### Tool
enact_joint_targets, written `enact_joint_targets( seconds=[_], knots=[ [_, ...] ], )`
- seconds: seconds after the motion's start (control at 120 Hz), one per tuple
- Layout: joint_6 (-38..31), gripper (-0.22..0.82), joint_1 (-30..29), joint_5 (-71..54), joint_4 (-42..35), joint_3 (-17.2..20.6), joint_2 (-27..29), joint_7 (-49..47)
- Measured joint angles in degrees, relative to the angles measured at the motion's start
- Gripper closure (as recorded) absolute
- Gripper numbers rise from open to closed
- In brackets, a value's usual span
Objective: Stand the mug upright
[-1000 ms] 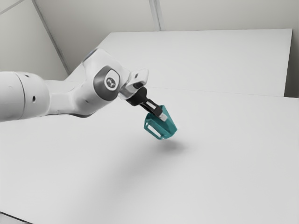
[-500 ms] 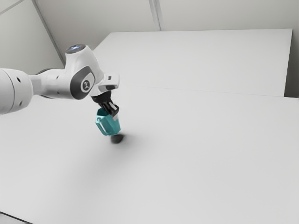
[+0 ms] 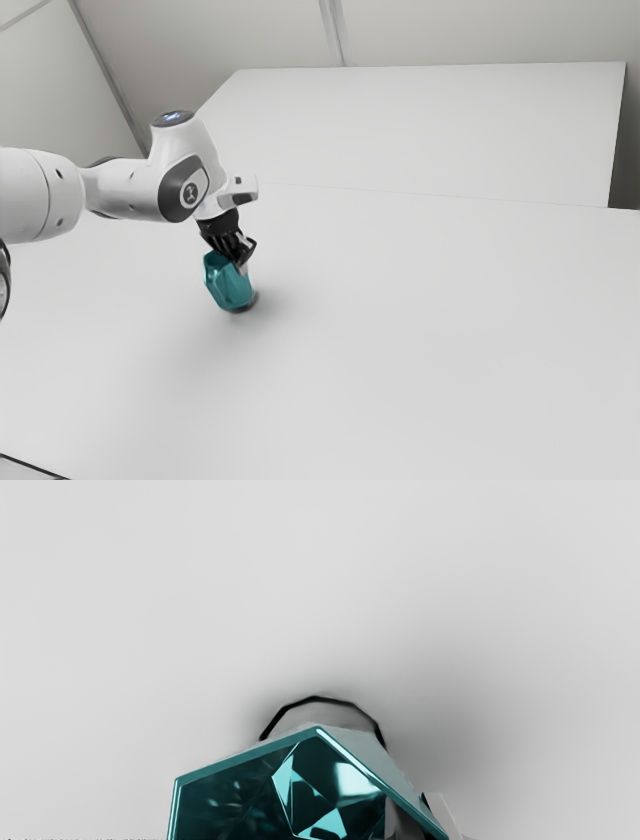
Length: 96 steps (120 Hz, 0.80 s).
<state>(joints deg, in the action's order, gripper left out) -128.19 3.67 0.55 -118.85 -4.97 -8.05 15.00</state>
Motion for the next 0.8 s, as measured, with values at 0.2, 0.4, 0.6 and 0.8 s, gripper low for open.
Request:
enact_joint_targets(
  seconds=[0.2, 0.4, 0.6, 0.8],
  knots=[
    [0.8, 0.74, 0.1, -0.1, 0.0, 0.0, -0.2, -2.0],
    [3.1, 0.42, 0.1, 0.1, 0.4, 0.1, 0.0, -3.2],
    [8.5, 0.21, 0.1, 0.7, 3.8, 1.0, 1.9, -5.0],
    [16.0, 0.09, -0.2, 0.2, 13.8, 2.8, 5.2, -6.1]
  ],
)
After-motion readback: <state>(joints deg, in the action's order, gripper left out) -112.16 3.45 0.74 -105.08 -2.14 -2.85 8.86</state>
